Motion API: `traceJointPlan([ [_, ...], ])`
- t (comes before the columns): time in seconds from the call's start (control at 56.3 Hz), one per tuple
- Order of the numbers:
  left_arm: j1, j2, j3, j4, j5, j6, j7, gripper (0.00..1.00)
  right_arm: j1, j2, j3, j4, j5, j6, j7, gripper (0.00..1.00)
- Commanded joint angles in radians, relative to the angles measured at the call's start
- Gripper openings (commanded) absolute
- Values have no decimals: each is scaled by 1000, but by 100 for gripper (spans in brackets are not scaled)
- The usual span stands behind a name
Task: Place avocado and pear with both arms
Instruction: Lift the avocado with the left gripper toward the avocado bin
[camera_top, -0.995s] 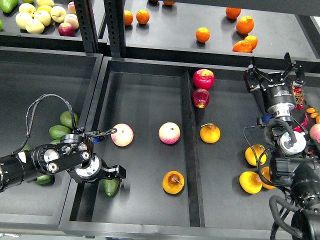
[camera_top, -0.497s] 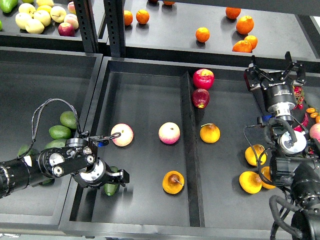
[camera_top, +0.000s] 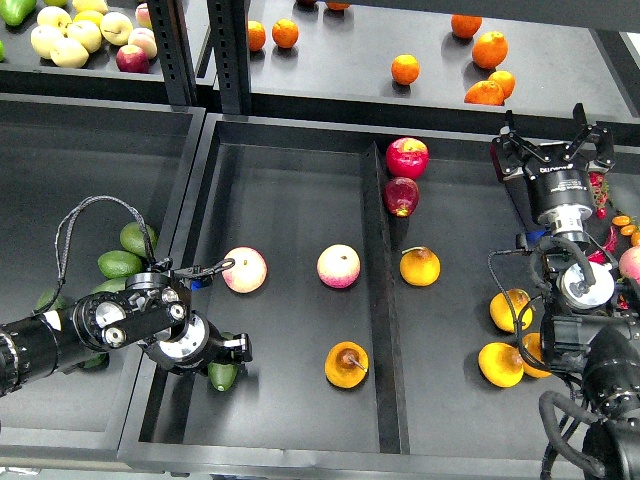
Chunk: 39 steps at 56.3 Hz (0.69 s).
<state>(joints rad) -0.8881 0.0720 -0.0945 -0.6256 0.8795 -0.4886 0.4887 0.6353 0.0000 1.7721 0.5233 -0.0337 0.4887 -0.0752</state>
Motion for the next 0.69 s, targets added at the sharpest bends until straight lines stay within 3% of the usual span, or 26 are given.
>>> traceJointPlan([
  [0.0, 0, 0, -2, 3, -14, 0, 0, 49, 0, 0, 0, 0, 0, 0, 0, 99],
  [0.355, -14, 2, -14, 3, -36, 0, 0, 43, -2, 0, 0, 0, 0, 0, 0, 99],
  [0.675, -103, 17, -11, -5, -88, 0, 0, 43, -5, 0, 0, 0, 0, 0, 0, 100],
])
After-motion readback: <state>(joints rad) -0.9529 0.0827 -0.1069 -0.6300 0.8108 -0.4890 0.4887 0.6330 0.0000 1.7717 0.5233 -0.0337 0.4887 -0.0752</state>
